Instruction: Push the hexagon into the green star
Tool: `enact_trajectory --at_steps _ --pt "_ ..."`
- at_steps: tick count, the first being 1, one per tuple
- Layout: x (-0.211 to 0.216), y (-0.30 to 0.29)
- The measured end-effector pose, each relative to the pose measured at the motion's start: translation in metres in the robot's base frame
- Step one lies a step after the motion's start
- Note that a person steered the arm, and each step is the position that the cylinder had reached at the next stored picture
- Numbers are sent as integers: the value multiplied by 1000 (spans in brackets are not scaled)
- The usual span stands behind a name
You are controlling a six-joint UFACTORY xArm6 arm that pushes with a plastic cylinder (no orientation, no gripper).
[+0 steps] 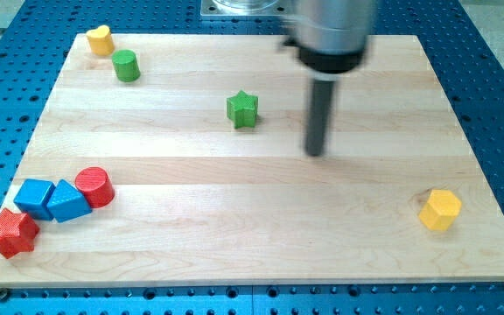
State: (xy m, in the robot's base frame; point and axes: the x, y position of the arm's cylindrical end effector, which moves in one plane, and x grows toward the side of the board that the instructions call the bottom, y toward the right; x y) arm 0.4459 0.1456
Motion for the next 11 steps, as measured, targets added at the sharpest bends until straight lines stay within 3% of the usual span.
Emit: enact_trajectory --at_steps 1,2,3,5,7,9,10,11 --pt "3 139" --pt "73 159" --pt "114 122" --pt "90 14" --pt "109 -51" --pt "54 -133" --pt "74 -164" --pt "35 -157"
